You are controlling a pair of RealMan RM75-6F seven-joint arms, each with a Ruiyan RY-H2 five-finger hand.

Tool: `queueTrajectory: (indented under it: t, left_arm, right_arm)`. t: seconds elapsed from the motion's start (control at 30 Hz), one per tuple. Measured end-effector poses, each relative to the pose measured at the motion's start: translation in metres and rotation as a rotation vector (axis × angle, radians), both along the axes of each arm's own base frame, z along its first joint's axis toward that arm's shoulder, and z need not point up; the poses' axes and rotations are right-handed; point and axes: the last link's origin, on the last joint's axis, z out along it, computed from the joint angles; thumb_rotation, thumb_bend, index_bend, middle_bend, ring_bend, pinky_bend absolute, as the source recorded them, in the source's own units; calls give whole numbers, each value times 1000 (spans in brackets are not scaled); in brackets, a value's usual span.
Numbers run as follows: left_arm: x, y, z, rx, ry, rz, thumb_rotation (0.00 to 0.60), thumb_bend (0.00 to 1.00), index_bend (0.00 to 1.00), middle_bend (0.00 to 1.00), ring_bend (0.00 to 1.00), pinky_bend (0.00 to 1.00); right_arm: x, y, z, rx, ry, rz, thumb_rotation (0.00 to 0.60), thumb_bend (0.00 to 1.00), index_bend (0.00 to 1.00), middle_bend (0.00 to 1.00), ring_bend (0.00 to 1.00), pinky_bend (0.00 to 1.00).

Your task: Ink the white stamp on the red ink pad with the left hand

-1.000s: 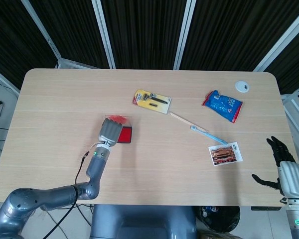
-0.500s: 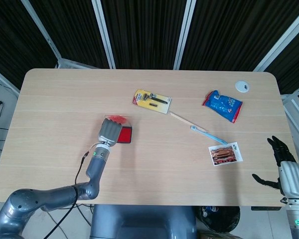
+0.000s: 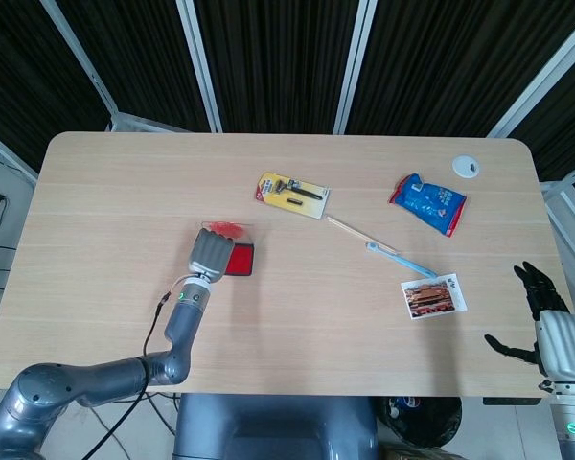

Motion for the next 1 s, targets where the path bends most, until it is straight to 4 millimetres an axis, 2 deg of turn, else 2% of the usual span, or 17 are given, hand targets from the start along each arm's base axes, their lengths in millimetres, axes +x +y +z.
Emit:
queueTrajectory:
  t: [0.3,0.6,0.83,1.0]
  left_arm:
    - [10,0,9,15,-30,-21,600,544,716,728,480,518]
    - [18,-7,32,32,-55,-54,600,544,715,727,479,518]
    - [17,-23,48,23,-56,-75,600,542,705,717,476,513]
    - [10,-38,54,7,-39,-73,600,534,689,702,468,507]
  right_arm:
    - [0,0,0,0,-1,0,600,102,0,0,0,186]
    - [0,0,0,-2,0,2,600,104,0,0,0,186]
    - [1,0,0,-8,-1,5,600,104,0,0,0,186]
    - [1,0,0,-9,-3,8,600,103,0,0,0,186]
